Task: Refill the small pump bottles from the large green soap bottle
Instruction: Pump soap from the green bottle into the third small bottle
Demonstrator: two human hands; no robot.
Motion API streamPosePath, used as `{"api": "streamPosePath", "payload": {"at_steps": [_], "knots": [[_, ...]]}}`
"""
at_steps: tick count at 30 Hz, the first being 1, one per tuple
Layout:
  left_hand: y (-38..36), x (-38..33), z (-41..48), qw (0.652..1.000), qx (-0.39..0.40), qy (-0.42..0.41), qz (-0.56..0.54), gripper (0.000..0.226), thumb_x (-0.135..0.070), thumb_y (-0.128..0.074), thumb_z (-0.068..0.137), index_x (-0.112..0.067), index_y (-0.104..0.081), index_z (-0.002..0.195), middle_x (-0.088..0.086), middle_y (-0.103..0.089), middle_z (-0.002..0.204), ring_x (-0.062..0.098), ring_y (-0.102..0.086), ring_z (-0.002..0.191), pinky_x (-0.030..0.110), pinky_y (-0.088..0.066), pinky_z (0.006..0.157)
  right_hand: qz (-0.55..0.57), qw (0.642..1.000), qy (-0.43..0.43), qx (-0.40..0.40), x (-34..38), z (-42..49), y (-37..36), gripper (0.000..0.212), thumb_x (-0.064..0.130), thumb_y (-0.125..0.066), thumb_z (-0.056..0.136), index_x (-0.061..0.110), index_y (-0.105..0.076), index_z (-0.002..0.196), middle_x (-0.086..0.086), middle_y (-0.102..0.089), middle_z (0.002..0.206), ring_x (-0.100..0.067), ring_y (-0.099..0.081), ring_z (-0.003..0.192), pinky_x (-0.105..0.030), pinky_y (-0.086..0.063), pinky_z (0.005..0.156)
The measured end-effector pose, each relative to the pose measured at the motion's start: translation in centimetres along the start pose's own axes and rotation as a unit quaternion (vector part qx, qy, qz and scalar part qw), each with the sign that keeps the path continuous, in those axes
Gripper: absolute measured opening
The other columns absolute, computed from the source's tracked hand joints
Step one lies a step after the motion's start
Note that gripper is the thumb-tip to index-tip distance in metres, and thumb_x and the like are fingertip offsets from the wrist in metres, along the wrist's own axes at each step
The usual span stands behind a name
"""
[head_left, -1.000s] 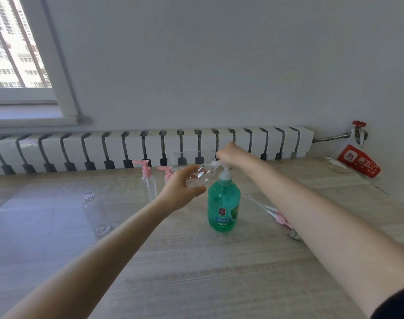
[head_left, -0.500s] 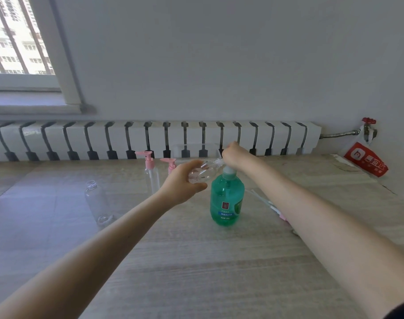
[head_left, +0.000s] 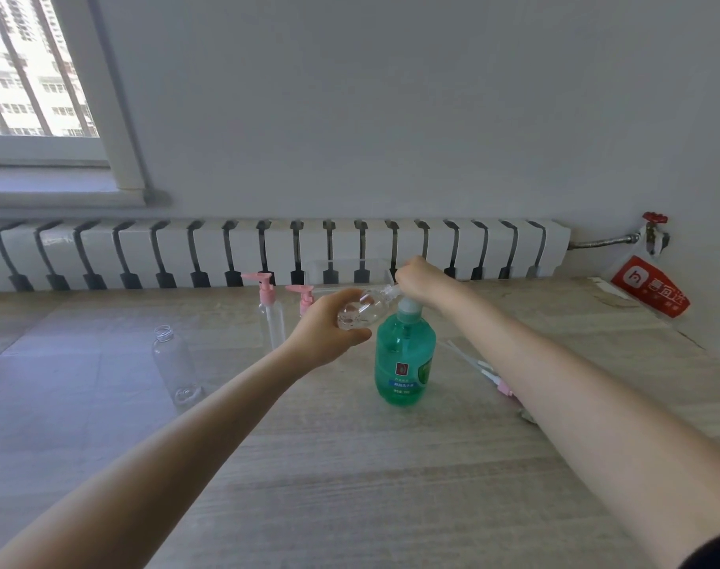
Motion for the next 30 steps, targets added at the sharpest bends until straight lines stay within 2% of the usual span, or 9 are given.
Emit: {"api": "streamPosePath", "payload": {"at_steps": [2,8,11,13,15,21,23,26,30], "knots": [[-0.1,-0.1,0.0,1.0,0.002,0.003,-0.005,0.058,-0.01,-0.068,0.084,-0.011,-0.045,0.137,0.002,-0.054,0.129,0.015,-0.049,0.119,0.027,-0.039,0.099,-0.015,1.0,0.008,-0.001,0.0,-0.4,0.3,0.023,0.002,-0.031,0.097,0.005,-0.046,0.079,-0.008,-0.035,0.074,-0.028,-0.038,0.086,-0.04,-0.039,0.086],[0.1,-0.9,-0.2,0.999,0.01,0.01,-0.03,0.059,-0.01,-0.068,0.084,-0.013,-0.044,0.138,0.003,-0.054,0.13,0.015,-0.052,0.114,0.034,-0.043,0.103,0.004,1.0,0.017,0.006,0.5,-0.6,1.7,0.023,0.002,-0.04,0.094,0.01,-0.038,0.073,-0.006,-0.038,0.075,-0.012,-0.037,0.057,-0.021,-0.035,0.048],[0.2,-1.0,-0.2,0.999,0.018,0.018,-0.034,0.058,-0.009,-0.067,0.084,-0.013,-0.044,0.138,0.0,-0.054,0.127,0.016,-0.05,0.118,0.034,-0.041,0.104,-0.011,1.0,-0.001,-0.006,0.6,-0.8,2.1,0.01,0.007,-0.041,0.095,0.008,-0.037,0.104,-0.005,-0.035,0.073,-0.012,-0.033,0.057,-0.022,-0.027,0.046],[0.4,-1.1,-0.2,0.999,0.013,0.017,-0.03,0.058,-0.009,-0.067,0.085,-0.013,-0.044,0.138,-0.005,-0.051,0.123,0.01,-0.047,0.116,0.029,-0.038,0.102,-0.064,0.998,0.008,0.004,1.0,-1.1,1.9,0.002,0.006,-0.04,0.096,0.006,-0.042,0.097,-0.005,-0.038,0.075,-0.011,-0.03,0.057,-0.022,-0.025,0.047],[0.5,-1.1,-0.3,1.0,0.008,0.015,-0.022,0.059,-0.009,-0.067,0.085,-0.012,-0.042,0.139,-0.004,-0.049,0.125,0.006,-0.043,0.112,0.025,-0.035,0.099,-0.08,0.997,0.008,-0.021,1.3,-1.1,1.9,0.018,0.002,-0.038,0.098,0.003,-0.049,0.083,-0.003,-0.036,0.073,-0.009,-0.028,0.057,-0.018,-0.023,0.048],[0.3,-1.0,-0.2,0.999,0.0,0.017,-0.028,0.057,-0.008,-0.068,0.084,-0.012,-0.045,0.136,0.001,-0.052,0.129,0.014,-0.048,0.119,0.029,-0.038,0.102,-0.021,1.0,0.0,-0.018,0.8,-0.7,1.5,0.031,0.0,-0.036,0.098,-0.009,-0.05,0.123,-0.003,-0.031,0.069,-0.01,-0.029,0.058,-0.021,-0.033,0.059],[0.2,-1.0,-0.3,0.999,0.0,0.016,-0.032,0.057,-0.006,-0.067,0.084,-0.012,-0.045,0.136,-0.002,-0.052,0.125,0.01,-0.047,0.114,0.028,-0.038,0.101,0.025,0.999,-0.006,-0.02,0.4,-0.6,1.2,0.038,0.005,-0.032,0.098,-0.008,-0.04,0.134,-0.007,-0.04,0.077,-0.013,-0.038,0.065,-0.028,-0.035,0.07],[0.1,-0.8,-0.4,0.999,0.0,0.016,-0.03,0.058,-0.006,-0.067,0.084,-0.012,-0.044,0.137,-0.002,-0.051,0.129,0.009,-0.045,0.116,0.025,-0.035,0.099,0.085,0.996,-0.013,-0.025,0.1,-0.7,0.9,0.049,0.013,-0.031,0.1,0.004,-0.019,0.148,-0.017,-0.043,0.135,-0.027,-0.049,0.115,-0.027,-0.033,0.079],[-0.1,-0.5,-0.6,0.999,-0.001,0.033,-0.032,0.062,-0.007,-0.067,0.084,-0.011,-0.041,0.14,0.005,-0.049,0.137,0.018,-0.046,0.125,0.033,-0.037,0.108,0.105,0.994,-0.019,-0.016,-0.1,-0.8,0.3,0.052,0.014,-0.031,0.101,0.006,-0.014,0.15,-0.016,-0.032,0.148,-0.027,-0.042,0.127,-0.028,-0.034,0.085]]}}
Point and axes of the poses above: each hand's wrist, its own z-axis towards the middle knuckle, its own y-axis out of the back of the hand, x = y × z, the point moved 7 cm from there along z, towards the middle knuckle
